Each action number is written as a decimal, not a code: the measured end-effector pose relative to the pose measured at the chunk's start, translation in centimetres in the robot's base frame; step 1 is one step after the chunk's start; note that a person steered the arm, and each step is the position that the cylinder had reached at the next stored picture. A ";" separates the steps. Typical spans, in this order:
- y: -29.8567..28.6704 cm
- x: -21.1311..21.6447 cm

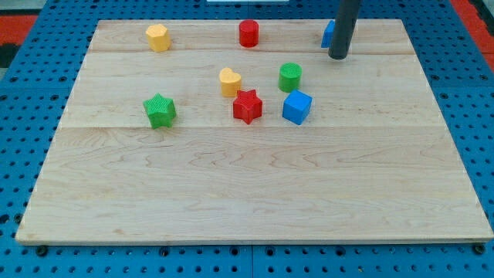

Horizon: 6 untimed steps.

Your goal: Slide the red star towards bottom centre

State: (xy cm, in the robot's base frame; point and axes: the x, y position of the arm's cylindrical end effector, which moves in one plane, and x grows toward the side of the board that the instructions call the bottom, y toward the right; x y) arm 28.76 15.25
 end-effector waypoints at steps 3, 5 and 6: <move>-5.6 2.6; -12.5 2.6; -13.4 5.9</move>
